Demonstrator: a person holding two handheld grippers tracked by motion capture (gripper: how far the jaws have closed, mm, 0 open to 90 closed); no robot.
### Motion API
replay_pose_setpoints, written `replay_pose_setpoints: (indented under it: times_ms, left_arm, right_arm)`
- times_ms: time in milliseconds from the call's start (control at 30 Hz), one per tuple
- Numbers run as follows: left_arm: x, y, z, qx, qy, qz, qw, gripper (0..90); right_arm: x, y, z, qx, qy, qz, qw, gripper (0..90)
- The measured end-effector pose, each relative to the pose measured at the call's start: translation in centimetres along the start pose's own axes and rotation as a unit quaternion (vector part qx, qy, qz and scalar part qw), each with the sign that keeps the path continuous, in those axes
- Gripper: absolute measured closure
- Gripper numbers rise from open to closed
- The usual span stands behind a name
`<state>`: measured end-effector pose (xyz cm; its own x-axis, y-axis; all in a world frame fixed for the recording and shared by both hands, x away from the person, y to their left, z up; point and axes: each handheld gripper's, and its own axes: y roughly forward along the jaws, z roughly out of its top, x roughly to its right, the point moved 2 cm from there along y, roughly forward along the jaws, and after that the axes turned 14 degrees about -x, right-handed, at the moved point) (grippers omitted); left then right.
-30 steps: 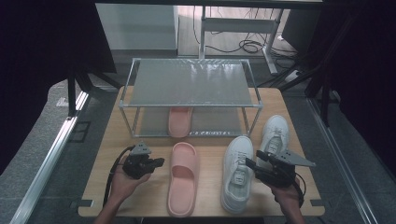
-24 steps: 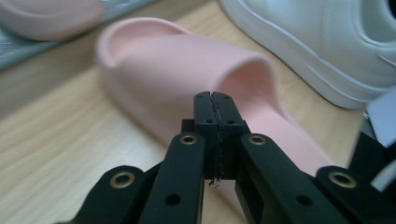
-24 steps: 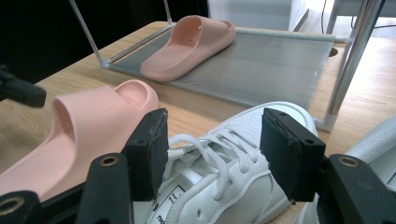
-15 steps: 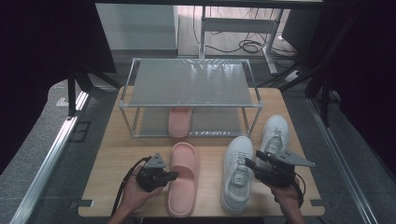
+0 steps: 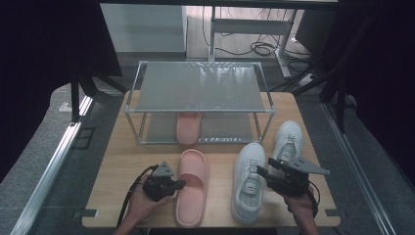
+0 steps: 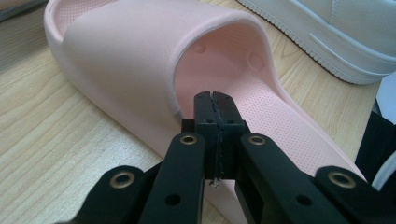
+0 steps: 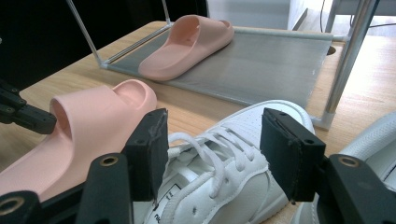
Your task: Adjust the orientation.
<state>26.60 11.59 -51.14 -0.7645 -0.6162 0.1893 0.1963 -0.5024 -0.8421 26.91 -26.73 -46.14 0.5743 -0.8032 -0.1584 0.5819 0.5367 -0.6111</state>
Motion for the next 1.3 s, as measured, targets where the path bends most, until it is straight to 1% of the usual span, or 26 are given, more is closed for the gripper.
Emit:
replay_pose_setpoints:
  times_ms: [233,300,367,500,800,967,1033,1167,1233,1300]
  left_arm:
    - [-0.6,-0.3,-0.1,-0.007,-0.001,0.006,1.0000,90.0]
    - [-1.0,-0.5,-0.2,-0.011,-0.003,0.010,0.9999,90.0]
    - [-1.6,-0.7,-0.3,-0.013,-0.007,0.008,0.9999,90.0]
    - [-2.3,-1.0,-0.4,-0.019,-0.011,0.013,0.9997,90.0]
    - [-3.7,-1.5,-0.4,-0.028,-0.017,0.020,0.9993,90.0]
    - [-4.4,-1.6,-0.4,-0.028,-0.022,0.022,0.9991,90.0]
    - [-4.6,-1.7,-0.4,-0.028,-0.024,0.019,0.9992,90.0]
    - [-4.7,-1.7,-0.4,-0.029,-0.023,0.020,0.9991,89.9]
    - [-4.6,-1.7,-0.4,-0.030,-0.022,0.021,0.9991,89.8]
    - [-4.4,-1.7,-0.4,-0.033,-0.017,0.024,0.9990,89.4]
  right_arm:
    - [0.1,0.0,0.0,0.001,0.000,0.000,1.0000,42.5]
    - [0.1,-0.1,0.0,0.001,0.001,-0.001,1.0000,42.5]
    - [0.1,-0.1,0.0,0.001,0.000,-0.001,1.0000,42.5]
    - [0.1,0.0,0.0,0.000,0.000,-0.001,1.0000,42.5]
    - [0.2,0.1,-0.1,-0.002,0.002,-0.002,1.0000,42.5]
    - [0.2,0.1,-0.1,-0.002,0.002,-0.002,1.0000,42.5]
    - [0.2,0.1,-0.1,-0.002,0.002,-0.002,1.0000,42.5]
    - [0.2,0.1,-0.1,-0.002,0.002,-0.002,1.0000,42.5]
    - [0.2,0.2,-0.1,-0.002,0.002,-0.002,1.0000,42.5]
    - [0.1,0.1,-0.1,-0.002,0.001,-0.001,1.0000,42.5]
